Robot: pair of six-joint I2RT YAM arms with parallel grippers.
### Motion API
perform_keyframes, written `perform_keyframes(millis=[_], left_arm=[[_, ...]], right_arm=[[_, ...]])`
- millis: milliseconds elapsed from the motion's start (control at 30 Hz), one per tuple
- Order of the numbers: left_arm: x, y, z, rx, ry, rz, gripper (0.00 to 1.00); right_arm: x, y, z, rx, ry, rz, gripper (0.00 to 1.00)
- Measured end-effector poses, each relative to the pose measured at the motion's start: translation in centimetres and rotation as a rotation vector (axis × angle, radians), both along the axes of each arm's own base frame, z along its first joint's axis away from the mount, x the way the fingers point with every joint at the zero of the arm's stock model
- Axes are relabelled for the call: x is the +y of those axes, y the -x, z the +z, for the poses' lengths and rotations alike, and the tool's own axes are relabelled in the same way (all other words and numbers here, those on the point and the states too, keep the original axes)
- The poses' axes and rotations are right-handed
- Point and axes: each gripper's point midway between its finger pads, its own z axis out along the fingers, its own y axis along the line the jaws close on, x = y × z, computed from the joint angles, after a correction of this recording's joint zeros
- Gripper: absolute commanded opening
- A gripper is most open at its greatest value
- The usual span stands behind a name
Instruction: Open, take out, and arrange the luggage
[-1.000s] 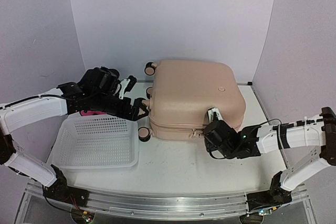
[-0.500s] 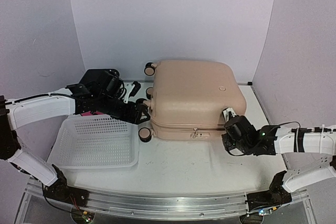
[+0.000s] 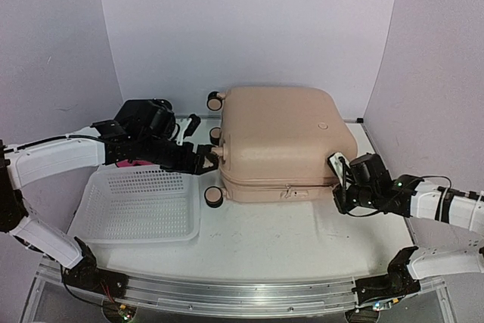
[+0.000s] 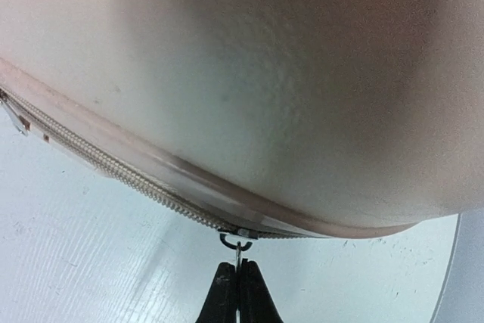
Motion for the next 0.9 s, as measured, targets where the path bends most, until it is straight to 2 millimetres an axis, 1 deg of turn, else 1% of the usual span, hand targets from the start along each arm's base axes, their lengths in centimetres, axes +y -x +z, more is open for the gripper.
perform_keyframes(millis=[67, 167, 267, 333, 467, 600, 733, 800, 900], left_arm=[[0.1, 0.2, 1.2, 0.008, 0.044, 0.024, 0.95], [0.5, 0.3, 3.5, 0.039, 0.131, 0.104, 0.98], [1.4, 0.0, 5.0, 0.125, 0.223, 0.258, 0.97], [2.1, -0.2, 5.3, 0.206, 0.285, 0.381, 0.97], [3.1, -0.6, 4.4, 0.38, 0.361, 0.59, 0.98], [3.4, -0.7, 2.0, 0.571, 0.364, 0.773, 0.99], [3.2, -1.1, -0.3, 0.711, 0.352, 0.925, 1.0], [3.0, -1.5, -0.7, 0.752, 0.358, 0.983, 0.99], [2.4, -2.3, -0.5, 0.791, 0.389, 1.049, 0.99]], right_arm=[[0.2, 0.1, -0.1, 0.006, -0.003, 0.023, 0.0], [0.5, 0.3, -0.2, 0.015, -0.007, 0.045, 0.0], [0.6, 0.2, -0.4, 0.021, -0.001, 0.048, 0.0], [0.7, 0.0, -0.5, 0.025, 0.003, 0.05, 0.0], [1.0, 0.0, -0.4, 0.037, 0.003, 0.063, 0.0], [1.4, 0.1, -0.4, 0.05, -0.001, 0.08, 0.0], [1.7, 0.2, -0.3, 0.059, -0.01, 0.098, 0.0], [1.7, 0.2, -0.3, 0.063, -0.011, 0.106, 0.0], [1.8, 0.3, -0.3, 0.064, -0.012, 0.116, 0.0]])
